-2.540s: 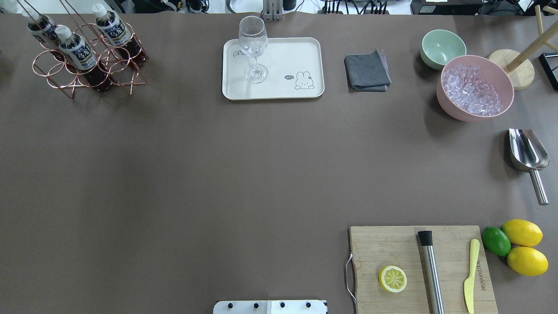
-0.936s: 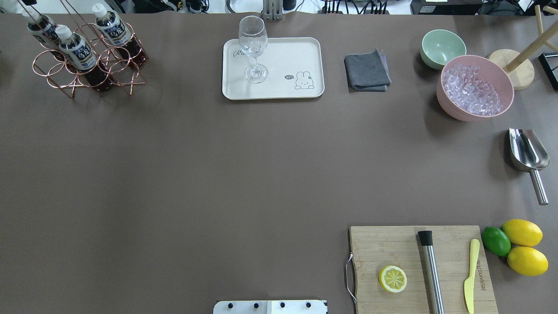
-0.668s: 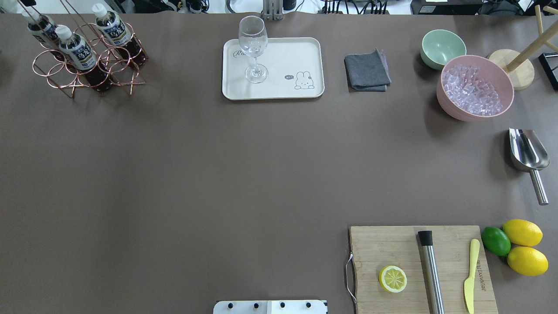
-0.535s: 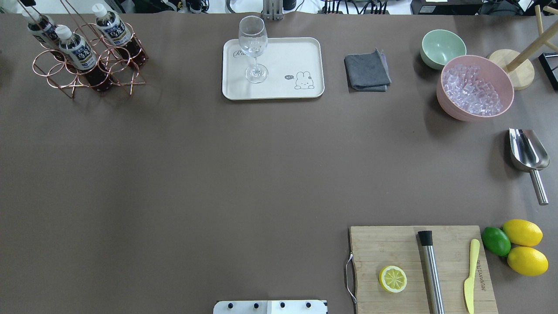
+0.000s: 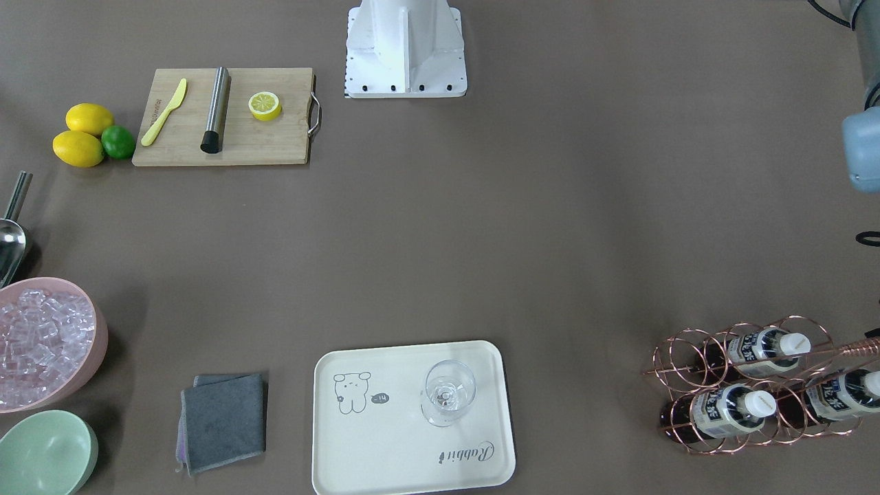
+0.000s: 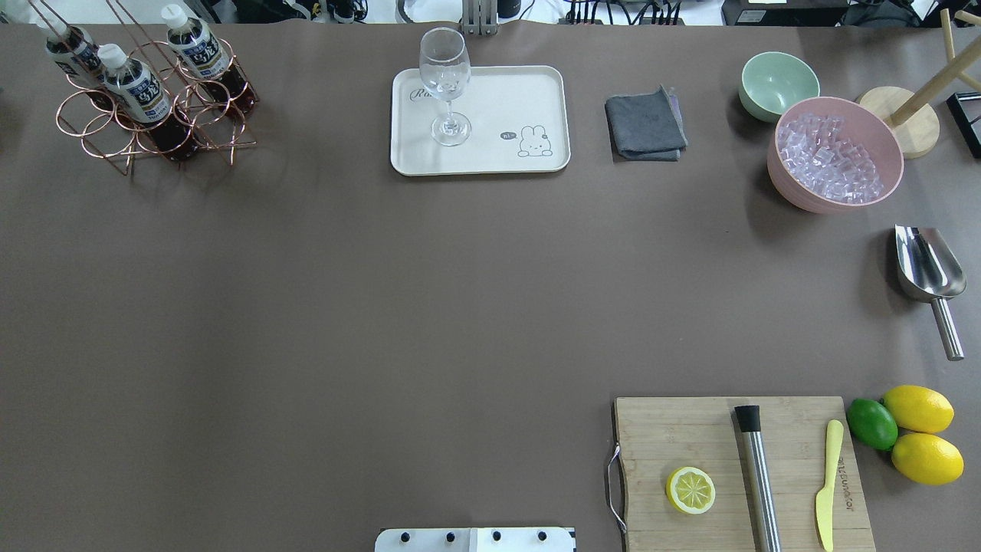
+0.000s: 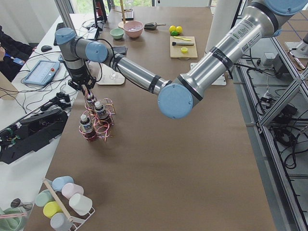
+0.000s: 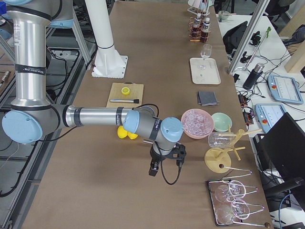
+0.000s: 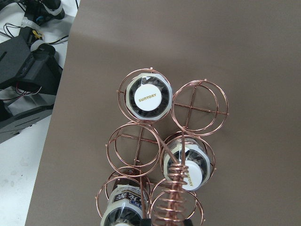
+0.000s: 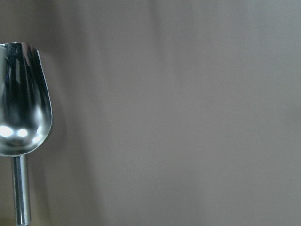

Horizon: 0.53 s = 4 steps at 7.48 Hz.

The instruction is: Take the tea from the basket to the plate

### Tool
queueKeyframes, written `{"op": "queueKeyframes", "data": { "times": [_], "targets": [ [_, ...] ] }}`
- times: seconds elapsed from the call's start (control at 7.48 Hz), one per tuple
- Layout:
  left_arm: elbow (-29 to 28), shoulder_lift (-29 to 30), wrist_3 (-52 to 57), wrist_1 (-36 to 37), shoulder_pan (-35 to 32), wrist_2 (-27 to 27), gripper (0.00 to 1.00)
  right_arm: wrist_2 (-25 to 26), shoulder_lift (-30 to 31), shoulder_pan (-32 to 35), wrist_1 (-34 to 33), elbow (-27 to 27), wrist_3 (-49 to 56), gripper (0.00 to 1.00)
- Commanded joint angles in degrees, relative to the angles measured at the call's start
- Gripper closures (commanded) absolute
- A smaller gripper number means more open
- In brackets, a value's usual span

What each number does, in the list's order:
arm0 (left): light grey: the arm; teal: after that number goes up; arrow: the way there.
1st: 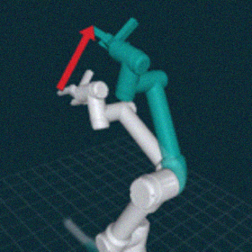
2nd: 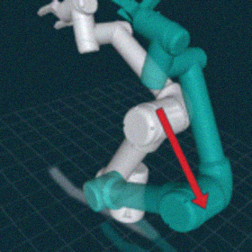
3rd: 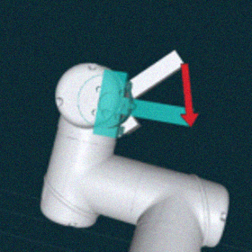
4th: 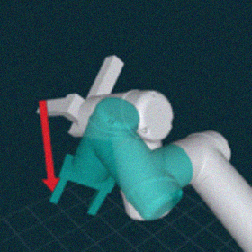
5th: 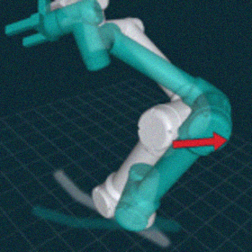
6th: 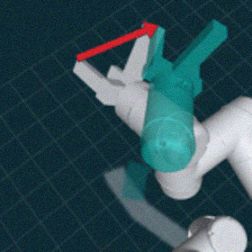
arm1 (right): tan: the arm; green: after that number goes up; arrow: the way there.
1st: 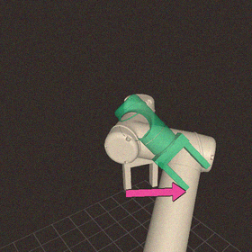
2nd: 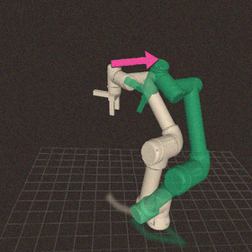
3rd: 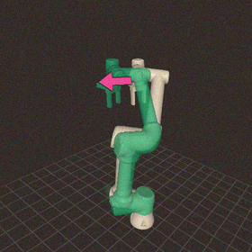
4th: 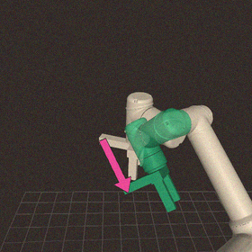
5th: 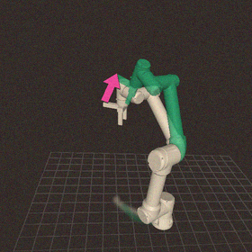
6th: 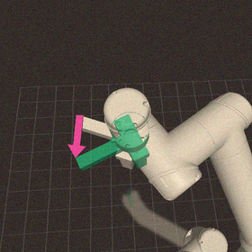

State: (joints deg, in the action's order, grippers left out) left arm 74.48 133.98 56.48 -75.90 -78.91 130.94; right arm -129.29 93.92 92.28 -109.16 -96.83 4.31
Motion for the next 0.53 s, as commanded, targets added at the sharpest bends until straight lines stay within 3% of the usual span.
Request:
{"op": "queueKeyframes", "data": {
  "times": [0.0, 0.4],
  "targets": [
    [0.75, 0.23, 0.38, 0.57, -2.29, 0.02, 1.0, 0.0, -0.05, 0.0, 0.0, -0.02, 0.0, 0.0],
    [10.2, 2.08, 5.04, 18.1, -3.89, 0.37, 1.0, 0.0, -0.14, 0.0, 0.0, -0.02, 0.0, 0.0]
  ]
}}
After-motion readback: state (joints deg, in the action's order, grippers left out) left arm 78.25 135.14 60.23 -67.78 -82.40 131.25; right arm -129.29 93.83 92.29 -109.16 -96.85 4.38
